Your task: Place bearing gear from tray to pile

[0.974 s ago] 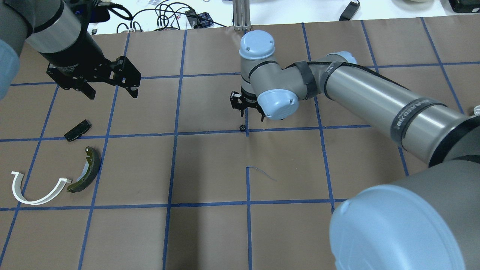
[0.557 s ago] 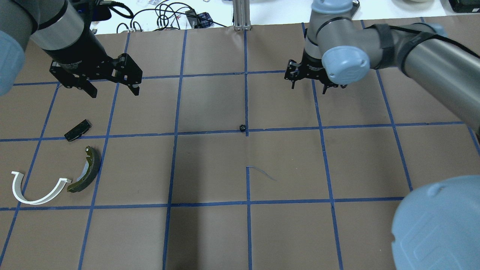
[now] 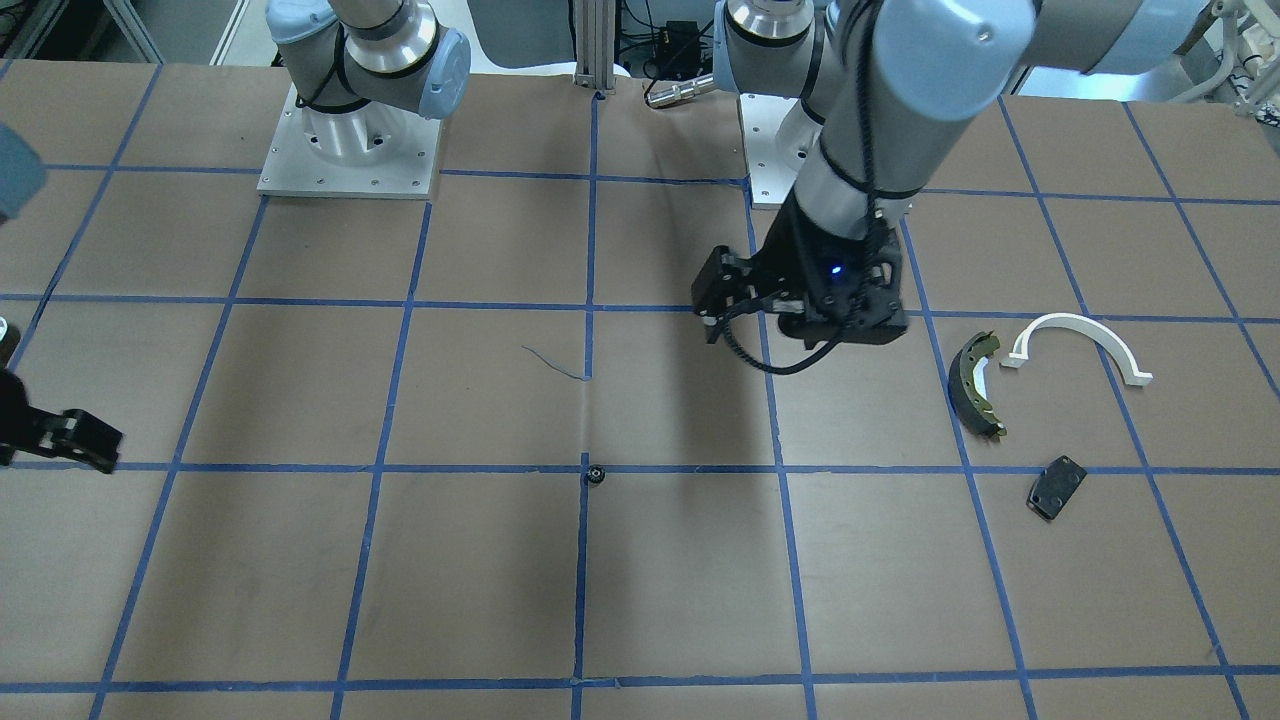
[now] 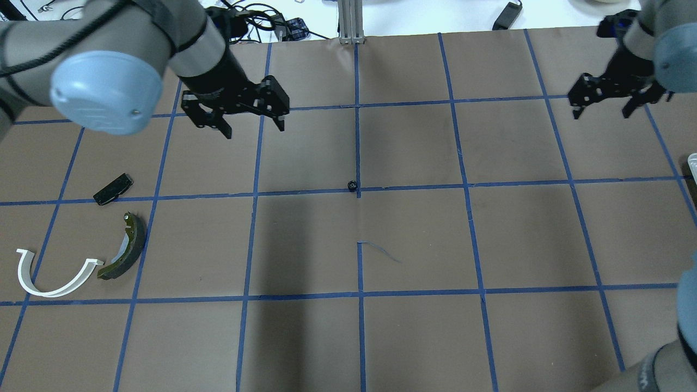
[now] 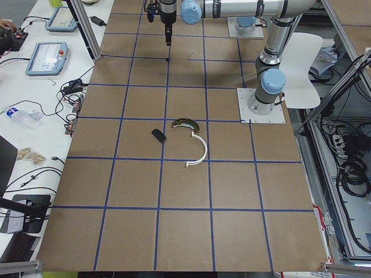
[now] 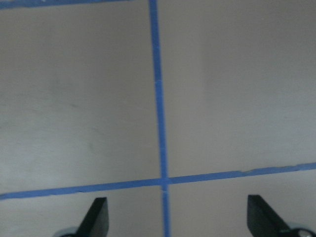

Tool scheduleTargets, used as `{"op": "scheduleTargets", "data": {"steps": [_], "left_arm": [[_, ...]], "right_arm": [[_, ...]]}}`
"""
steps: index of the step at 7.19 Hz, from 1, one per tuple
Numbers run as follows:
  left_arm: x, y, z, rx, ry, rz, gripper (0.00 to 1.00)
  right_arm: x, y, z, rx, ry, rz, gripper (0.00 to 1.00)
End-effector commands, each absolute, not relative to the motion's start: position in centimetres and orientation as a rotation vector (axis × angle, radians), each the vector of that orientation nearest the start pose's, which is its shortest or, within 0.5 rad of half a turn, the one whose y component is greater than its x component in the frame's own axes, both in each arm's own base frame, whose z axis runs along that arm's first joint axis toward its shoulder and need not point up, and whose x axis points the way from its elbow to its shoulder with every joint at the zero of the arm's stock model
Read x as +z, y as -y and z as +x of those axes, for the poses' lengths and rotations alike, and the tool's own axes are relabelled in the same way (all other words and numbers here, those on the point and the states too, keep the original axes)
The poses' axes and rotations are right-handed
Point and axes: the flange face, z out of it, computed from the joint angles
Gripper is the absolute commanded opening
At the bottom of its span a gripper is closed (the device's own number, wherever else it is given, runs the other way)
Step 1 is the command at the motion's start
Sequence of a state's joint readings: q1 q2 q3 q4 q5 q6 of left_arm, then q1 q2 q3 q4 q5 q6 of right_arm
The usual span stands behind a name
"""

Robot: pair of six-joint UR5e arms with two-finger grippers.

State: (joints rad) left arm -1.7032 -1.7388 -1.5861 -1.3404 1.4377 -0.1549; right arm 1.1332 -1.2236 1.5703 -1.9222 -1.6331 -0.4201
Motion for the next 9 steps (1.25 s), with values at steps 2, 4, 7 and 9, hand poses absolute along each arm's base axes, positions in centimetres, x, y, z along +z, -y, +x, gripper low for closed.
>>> {"op": "scheduleTargets", "data": {"steps": [2, 4, 7, 9], "left_arm": [[30.2, 57.0, -30.5, -0.057, -3.269, -0.036, 1.0], [24.1, 57.7, -33.2, -0.044, -3.154, -0.015, 1.0], [17.5, 56.7, -36.5, -0.028, -3.104, 0.019, 1.0], [16.6, 56.5, -37.2, -0.022, -3.086, 0.031, 0.96]], "right_arm": [[29.7, 53.8, -34.5, 0.057, -3.171, -0.289, 1.0], [23.5, 50.0, -42.6, 0.079, -3.12, -0.492, 1.0], [17.4, 45.7, -43.1, -0.032, -3.086, -0.511, 0.98], [17.1, 45.0, -42.5, -0.01, -3.085, -0.489, 0.96]]}}
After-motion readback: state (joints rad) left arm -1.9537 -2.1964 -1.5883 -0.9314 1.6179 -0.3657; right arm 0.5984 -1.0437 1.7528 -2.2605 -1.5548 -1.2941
